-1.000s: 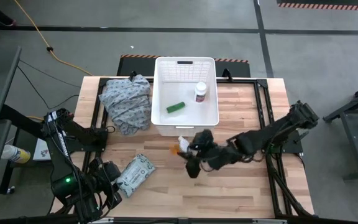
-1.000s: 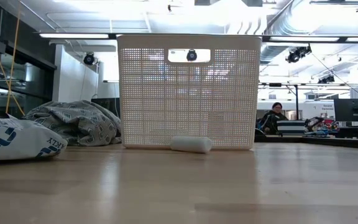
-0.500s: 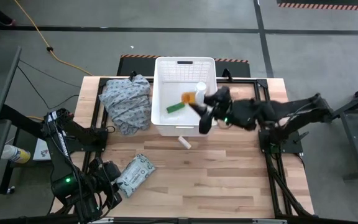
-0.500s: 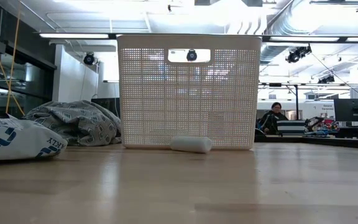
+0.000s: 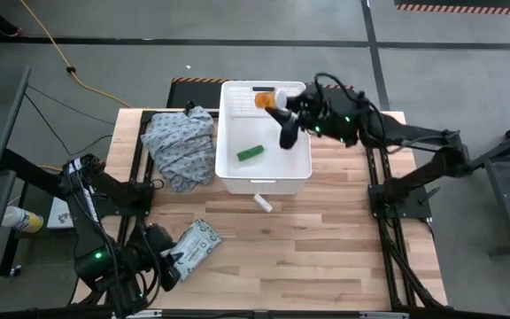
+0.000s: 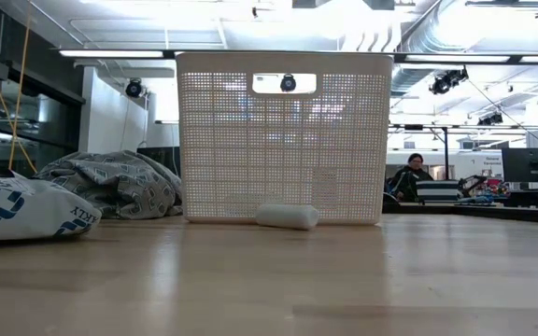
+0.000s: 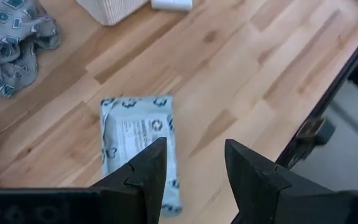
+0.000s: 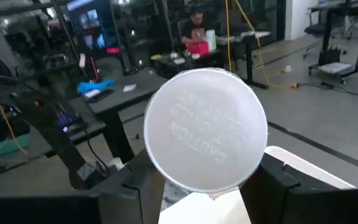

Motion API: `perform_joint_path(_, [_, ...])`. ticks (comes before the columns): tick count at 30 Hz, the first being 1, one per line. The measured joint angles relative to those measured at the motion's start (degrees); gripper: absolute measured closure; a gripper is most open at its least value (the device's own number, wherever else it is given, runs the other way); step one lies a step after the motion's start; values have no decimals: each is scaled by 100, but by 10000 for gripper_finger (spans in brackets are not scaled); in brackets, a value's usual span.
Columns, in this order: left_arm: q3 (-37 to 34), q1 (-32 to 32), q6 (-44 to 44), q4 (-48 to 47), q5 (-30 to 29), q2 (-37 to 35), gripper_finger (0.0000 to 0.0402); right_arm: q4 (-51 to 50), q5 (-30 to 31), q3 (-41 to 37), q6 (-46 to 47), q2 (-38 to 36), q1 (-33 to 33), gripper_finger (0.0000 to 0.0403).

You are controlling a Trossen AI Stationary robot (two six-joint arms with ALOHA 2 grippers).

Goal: Pick & place medical supplies in basket/bin
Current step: Put the orange pill bottle into the white bin

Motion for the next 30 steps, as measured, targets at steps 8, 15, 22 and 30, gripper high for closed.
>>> perform_joint_path(8, [0,513,47,69,-79,0,206,-602,-816,249,-102,507,-781,243])
perform_joint_path(15, [0,875,223,99,-63,0,206,-876,-1155,256,-225,1092,-1126,239])
perform_joint_path(22, [0,950,227,150,89,0,206,-905,-1217,256,-373,1665,-1266,245])
perform_joint_path(30, [0,949,162,239,64,0,206,-967,-1479,256,-482,2299,-1442,241])
